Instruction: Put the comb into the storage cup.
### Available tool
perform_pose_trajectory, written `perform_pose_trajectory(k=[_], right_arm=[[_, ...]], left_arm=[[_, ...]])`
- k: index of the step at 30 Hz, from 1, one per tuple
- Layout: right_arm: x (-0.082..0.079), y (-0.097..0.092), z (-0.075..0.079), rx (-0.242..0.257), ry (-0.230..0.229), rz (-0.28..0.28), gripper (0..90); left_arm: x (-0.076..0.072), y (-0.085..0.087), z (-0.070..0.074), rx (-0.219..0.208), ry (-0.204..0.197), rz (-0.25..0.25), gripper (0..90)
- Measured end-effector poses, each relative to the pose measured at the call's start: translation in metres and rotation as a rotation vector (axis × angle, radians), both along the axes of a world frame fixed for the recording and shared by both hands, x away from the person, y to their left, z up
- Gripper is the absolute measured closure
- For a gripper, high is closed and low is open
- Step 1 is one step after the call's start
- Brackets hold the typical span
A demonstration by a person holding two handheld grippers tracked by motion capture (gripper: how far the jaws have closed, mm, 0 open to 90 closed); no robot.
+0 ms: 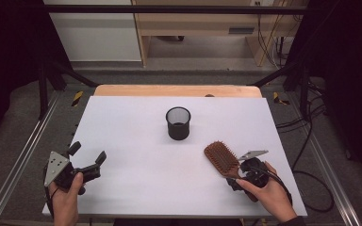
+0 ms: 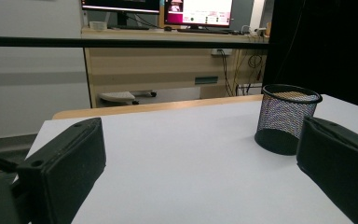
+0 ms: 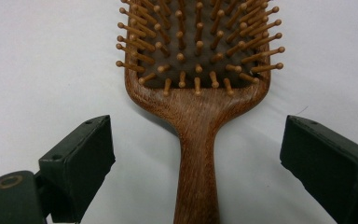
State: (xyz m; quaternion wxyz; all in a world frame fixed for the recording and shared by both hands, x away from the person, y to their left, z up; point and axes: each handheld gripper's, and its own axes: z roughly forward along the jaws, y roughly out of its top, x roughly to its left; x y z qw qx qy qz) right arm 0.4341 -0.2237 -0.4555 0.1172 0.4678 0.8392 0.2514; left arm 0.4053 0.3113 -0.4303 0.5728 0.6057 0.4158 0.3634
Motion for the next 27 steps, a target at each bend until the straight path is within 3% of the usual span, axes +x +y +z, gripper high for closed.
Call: perform_pose_trajectory(k=[12, 27], right_arm=[[0.0054, -0.0034, -0.0023, -0.021, 0.025, -0.016, 16.7], [0.0082, 0.0023, -0.0018, -0.037, 0.047, 0.006, 27.9]], left_arm=[[0.0004, -0.0008, -0.0009, 0.002, 0.004, -0.003, 1.3], [0.001, -0.0011, -0.0024, 0.0, 0.012, -0.003, 1.4]])
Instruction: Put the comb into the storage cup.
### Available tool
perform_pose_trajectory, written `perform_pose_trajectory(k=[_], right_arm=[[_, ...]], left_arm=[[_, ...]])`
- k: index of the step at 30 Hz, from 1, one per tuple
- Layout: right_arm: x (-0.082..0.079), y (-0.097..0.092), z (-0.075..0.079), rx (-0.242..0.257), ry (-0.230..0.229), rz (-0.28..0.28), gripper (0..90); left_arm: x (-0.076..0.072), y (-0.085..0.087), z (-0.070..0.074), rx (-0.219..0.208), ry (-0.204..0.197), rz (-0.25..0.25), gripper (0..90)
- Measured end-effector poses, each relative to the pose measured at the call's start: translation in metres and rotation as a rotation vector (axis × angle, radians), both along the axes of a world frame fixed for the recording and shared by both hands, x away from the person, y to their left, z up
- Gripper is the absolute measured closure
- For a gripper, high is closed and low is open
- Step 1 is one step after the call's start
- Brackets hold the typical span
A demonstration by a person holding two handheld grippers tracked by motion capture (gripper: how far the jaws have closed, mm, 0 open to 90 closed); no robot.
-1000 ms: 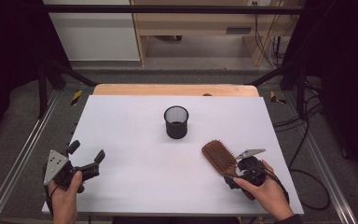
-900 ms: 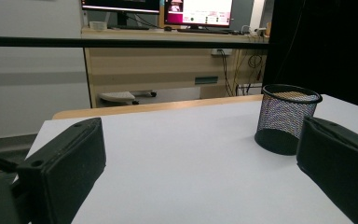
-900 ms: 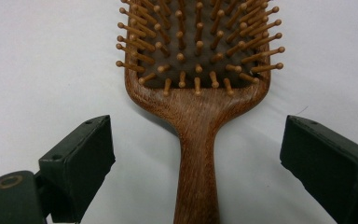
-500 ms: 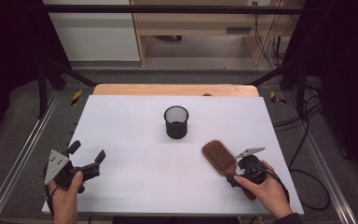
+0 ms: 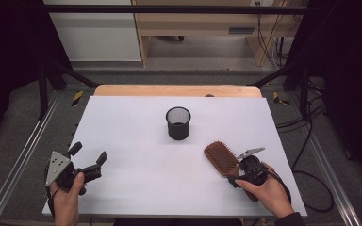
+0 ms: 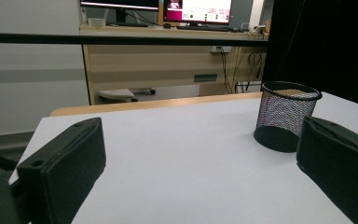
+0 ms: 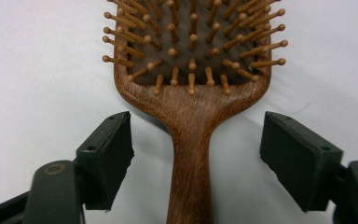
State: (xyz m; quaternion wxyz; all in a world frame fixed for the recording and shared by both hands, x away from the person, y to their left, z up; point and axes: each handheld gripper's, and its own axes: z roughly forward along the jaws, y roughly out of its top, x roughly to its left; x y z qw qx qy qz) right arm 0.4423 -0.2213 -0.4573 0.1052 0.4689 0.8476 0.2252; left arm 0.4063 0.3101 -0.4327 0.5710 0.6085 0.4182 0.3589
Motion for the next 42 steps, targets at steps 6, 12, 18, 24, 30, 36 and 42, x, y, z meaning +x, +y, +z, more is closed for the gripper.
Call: perform_pose_trajectory(k=[6, 12, 18, 24, 30, 36, 42], right_arm=[[0.0012, 0.0008, -0.0004, -0.011, 0.012, 0.017, 38.8], [0.0004, -0.0016, 0.0003, -0.019, 0.026, 0.024, 48.8], [-0.0005, 0.0005, 0.0018, -0.041, 0.039, 0.019, 56.8], [0.0019, 0.0048, 0.0038, -0.072, 0.082, 0.009, 63.1], [0.0075, 0.0025, 0.0042, -0.08, 0.104, 0.02, 72.2], [0.0084, 0.001, 0.0044, -0.073, 0.106, 0.032, 72.9], [0.0044, -0.001, 0.0042, -0.05, 0.061, 0.036, 73.1]], left_arm=[[0.0004, 0.0004, -0.0007, -0.003, 0.003, -0.001, 1.4], [0.0003, 0.0007, -0.0015, -0.004, 0.005, 0.0, 1.4], [0.0011, 0.0, -0.0017, -0.004, 0.009, -0.001, 1.5], [0.0007, -0.0032, -0.0006, 0.009, 0.005, -0.009, 1.5], [0.0014, -0.0065, 0.0011, 0.021, 0.002, -0.02, 1.5], [0.0022, -0.0077, 0.0015, 0.03, 0.003, -0.022, 1.5], [0.0004, -0.0063, 0.0028, 0.019, 0.005, -0.013, 1.8]])
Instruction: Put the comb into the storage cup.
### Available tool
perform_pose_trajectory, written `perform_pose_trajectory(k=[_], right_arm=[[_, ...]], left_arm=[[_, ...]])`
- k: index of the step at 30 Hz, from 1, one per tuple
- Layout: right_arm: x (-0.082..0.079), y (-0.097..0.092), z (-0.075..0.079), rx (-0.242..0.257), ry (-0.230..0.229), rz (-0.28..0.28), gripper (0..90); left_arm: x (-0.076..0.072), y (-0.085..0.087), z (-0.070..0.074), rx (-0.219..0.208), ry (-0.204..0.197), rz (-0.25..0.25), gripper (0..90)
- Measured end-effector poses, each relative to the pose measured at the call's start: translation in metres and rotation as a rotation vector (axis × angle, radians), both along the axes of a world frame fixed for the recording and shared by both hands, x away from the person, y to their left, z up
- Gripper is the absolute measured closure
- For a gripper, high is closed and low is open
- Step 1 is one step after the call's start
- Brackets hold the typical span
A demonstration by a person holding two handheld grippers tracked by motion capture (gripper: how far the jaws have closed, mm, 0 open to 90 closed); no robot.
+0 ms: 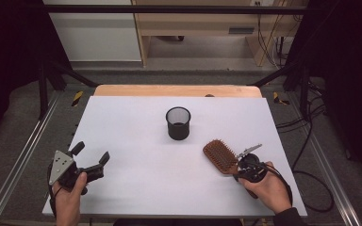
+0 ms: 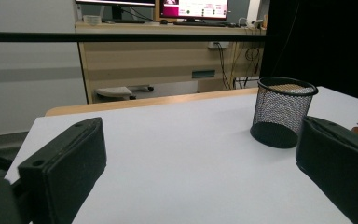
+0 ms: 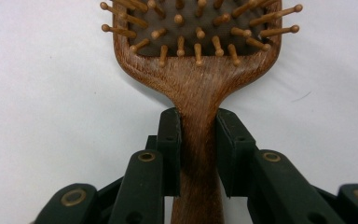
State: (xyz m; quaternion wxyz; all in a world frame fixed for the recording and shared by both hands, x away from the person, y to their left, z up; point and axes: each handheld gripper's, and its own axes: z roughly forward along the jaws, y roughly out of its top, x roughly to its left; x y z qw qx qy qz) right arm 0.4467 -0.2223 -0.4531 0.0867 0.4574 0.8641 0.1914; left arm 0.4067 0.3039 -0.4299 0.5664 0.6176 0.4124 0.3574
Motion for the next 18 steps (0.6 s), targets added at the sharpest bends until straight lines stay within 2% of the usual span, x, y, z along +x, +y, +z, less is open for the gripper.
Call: perform_pose_trajectory(k=[5, 10, 12, 15, 18], right_arm=[[-0.003, -0.001, 0.002, 0.045, -0.09, 0.014, 73.1], [-0.002, -0.001, 0.005, 0.098, -0.176, 0.008, 73.1], [-0.002, -0.001, 0.007, 0.118, -0.213, 0.004, 73.1], [-0.002, -0.003, 0.012, 0.158, -0.246, -0.004, 73.1], [0.0, -0.007, 0.015, 0.192, -0.269, -0.016, 73.2]], left_arm=[[-0.005, -0.006, 0.004, -0.004, -0.003, -0.007, 1.9], [-0.01, -0.019, 0.011, 0.001, -0.014, -0.052, 1.9], [-0.011, -0.025, 0.016, 0.017, -0.024, -0.068, 1.6], [-0.009, -0.032, 0.021, 0.022, -0.027, -0.097, 1.5], [-0.006, -0.038, 0.023, 0.01, -0.016, -0.117, 1.7]])
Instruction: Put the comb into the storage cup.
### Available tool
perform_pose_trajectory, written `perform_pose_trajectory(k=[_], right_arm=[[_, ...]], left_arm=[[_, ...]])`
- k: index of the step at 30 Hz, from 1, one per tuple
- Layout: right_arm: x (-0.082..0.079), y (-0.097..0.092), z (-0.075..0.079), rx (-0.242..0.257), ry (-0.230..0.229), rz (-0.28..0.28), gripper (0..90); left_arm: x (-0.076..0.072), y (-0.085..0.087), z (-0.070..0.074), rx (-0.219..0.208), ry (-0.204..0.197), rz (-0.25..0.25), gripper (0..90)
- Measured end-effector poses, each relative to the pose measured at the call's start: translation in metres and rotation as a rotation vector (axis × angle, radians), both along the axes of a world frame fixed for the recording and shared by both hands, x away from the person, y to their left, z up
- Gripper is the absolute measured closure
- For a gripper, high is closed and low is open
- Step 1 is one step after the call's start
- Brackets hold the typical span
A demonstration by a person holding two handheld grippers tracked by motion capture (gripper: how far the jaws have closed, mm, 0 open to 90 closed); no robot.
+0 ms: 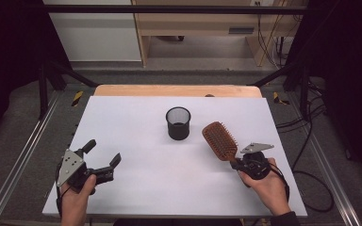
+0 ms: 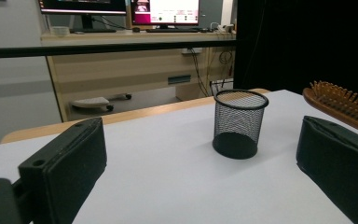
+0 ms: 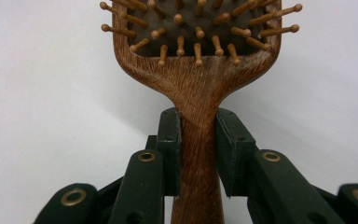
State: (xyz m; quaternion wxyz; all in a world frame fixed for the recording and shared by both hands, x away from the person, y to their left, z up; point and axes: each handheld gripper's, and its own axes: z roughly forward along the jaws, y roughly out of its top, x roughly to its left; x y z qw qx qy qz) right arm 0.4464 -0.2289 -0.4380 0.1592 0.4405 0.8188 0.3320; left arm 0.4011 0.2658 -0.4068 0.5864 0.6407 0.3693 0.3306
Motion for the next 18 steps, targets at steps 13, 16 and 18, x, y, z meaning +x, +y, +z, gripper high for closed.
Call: perform_pose_trajectory(k=[13, 16, 18], right_arm=[[-0.001, -0.009, 0.007, 0.122, -0.122, -0.051, 73.2], [-0.001, -0.004, 0.008, 0.114, -0.141, -0.041, 73.2], [-0.001, 0.0, 0.009, 0.113, -0.155, -0.038, 73.2]], left_arm=[[0.009, -0.034, 0.01, -0.062, 0.042, -0.122, 1.8], [0.011, -0.049, 0.012, -0.047, 0.048, -0.144, 2.1], [0.01, -0.059, 0.015, -0.018, 0.042, -0.163, 2.3]])
